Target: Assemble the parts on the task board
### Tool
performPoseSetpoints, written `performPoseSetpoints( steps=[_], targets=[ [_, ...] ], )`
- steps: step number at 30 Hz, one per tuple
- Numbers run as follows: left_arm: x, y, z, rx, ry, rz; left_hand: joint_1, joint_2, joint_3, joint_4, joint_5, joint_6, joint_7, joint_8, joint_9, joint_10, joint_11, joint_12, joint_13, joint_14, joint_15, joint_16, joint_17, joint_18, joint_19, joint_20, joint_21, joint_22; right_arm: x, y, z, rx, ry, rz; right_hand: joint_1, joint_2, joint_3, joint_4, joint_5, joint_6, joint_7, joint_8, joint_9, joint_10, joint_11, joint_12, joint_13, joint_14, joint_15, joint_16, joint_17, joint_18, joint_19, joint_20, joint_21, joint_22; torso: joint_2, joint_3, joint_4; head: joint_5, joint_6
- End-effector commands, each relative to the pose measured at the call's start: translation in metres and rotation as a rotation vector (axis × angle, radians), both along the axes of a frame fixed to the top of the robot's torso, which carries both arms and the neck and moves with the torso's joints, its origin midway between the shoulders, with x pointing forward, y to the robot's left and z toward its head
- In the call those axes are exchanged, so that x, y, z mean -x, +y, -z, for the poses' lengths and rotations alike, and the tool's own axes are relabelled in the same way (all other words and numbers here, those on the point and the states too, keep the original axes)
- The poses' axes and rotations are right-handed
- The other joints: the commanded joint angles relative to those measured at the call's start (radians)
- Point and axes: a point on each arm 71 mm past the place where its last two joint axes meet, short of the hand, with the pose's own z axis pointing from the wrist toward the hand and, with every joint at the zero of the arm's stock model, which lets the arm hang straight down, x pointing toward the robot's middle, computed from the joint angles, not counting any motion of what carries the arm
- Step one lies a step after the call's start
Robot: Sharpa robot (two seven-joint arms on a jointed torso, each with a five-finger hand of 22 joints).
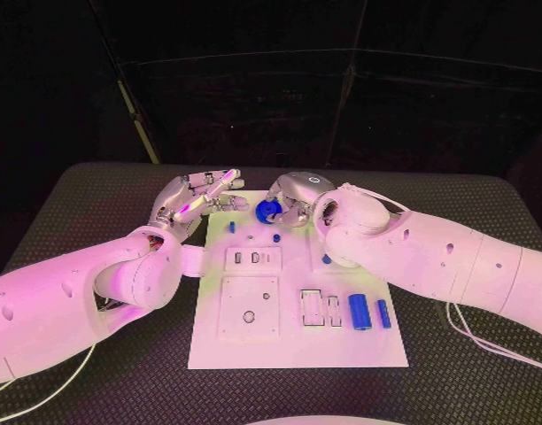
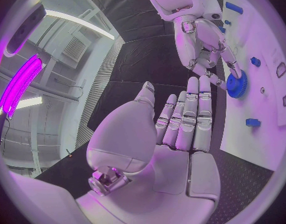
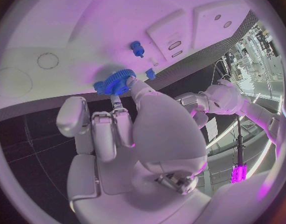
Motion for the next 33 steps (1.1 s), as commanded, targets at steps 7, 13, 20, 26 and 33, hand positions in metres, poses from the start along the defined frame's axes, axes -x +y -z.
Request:
performPoseSetpoints(
  steps=[7, 13, 20, 26, 33],
  targets=[
    [0.000, -0.002, -0.002, 0.005, -0.010, 0.016, -0.003, 0.011, -0.003, 0.000, 0.004, -0.006, 0.019, -0.006, 0.000, -0.008, 0.003, -0.006, -0.001, -0.001, 0.003, -0.008, 0.002, 0.004, 0.002, 0.006, -0.001, -0.002, -0.002, 0.000, 0.000, 0.009, -0.007, 0.004, 0.001, -0.023, -0.003, -0.005, -0.023, -0.145, 0.005, -0.028, -0.008, -0.017, 0.008, -0.020, 0.068, 0.091, 0.011, 0.005, 0.190, -0.015, -0.002, 0.013, 0.003, -0.005, 0.000, 0.0005, -0.0007, 0.000, -0.001],
    [0.000, -0.002, -0.002, 0.005, -0.009, 0.016, -0.003, 0.011, -0.003, 0.000, 0.004, -0.006, 0.019, -0.006, 0.000, -0.008, 0.003, -0.006, -0.001, -0.001, 0.003, -0.008, 0.002, 0.004, 0.002, 0.006, -0.001, -0.002, -0.002, -0.001, 0.001, 0.020, 0.003, 0.002, -0.001, -0.026, -0.004, -0.004, -0.027, -0.153, 0.006, -0.028, -0.008, -0.020, 0.009, -0.023, 0.064, 0.090, 0.012, 0.004, 0.188, -0.015, -0.003, 0.014, 0.003, -0.006, 0.000, 0.0005, -0.0012, -0.001, -0.002],
    [0.000, -0.001, -0.002, 0.005, -0.009, 0.017, -0.003, 0.011, -0.003, 0.000, 0.004, -0.006, 0.019, -0.006, 0.000, -0.008, 0.003, -0.006, -0.001, -0.001, 0.003, -0.008, 0.002, 0.004, 0.002, 0.006, -0.001, -0.002, 0.000, -0.005, -0.002, -0.010, -0.017, -0.001, -0.010, -0.023, -0.006, 0.006, -0.032, -0.074, 0.007, -0.014, 0.002, -0.017, 0.010, -0.019, 0.069, 0.090, 0.013, 0.004, 0.185, -0.015, -0.003, 0.015, 0.003, -0.006, 0.000, 0.0012, -0.0023, -0.001, 0.000],
    [0.000, -0.001, -0.001, 0.004, -0.009, 0.016, -0.003, 0.011, -0.003, 0.000, 0.004, -0.006, 0.019, -0.006, 0.000, -0.008, 0.003, -0.006, -0.001, -0.001, 0.003, -0.008, 0.002, 0.004, 0.002, 0.006, -0.001, -0.002, 0.007, -0.032, -0.012, -0.138, -0.042, 0.007, -0.014, -0.025, -0.009, 0.010, -0.027, -0.045, 0.008, -0.010, 0.005, -0.017, 0.011, -0.019, 0.069, 0.088, 0.013, 0.002, 0.179, -0.014, -0.005, 0.016, 0.001, -0.010, -0.001, 0.0034, -0.0038, -0.002, 0.001],
    [-0.001, 0.003, -0.001, 0.001, -0.008, 0.010, -0.004, 0.011, -0.004, 0.000, 0.003, -0.003, 0.019, -0.006, 0.000, -0.008, 0.003, -0.005, -0.001, -0.001, 0.003, -0.008, 0.003, 0.004, 0.002, 0.007, -0.001, -0.002, 0.011, -0.105, -0.013, -0.317, 0.089, 0.052, -0.008, -0.038, -0.023, 0.003, 0.024, 0.008, 0.010, -0.003, 0.008, -0.021, 0.012, -0.023, 0.064, 0.086, 0.015, -0.003, 0.168, -0.012, -0.013, 0.017, -0.004, -0.021, -0.003, 0.0033, -0.0087, -0.014, 0.007]
  ],
)
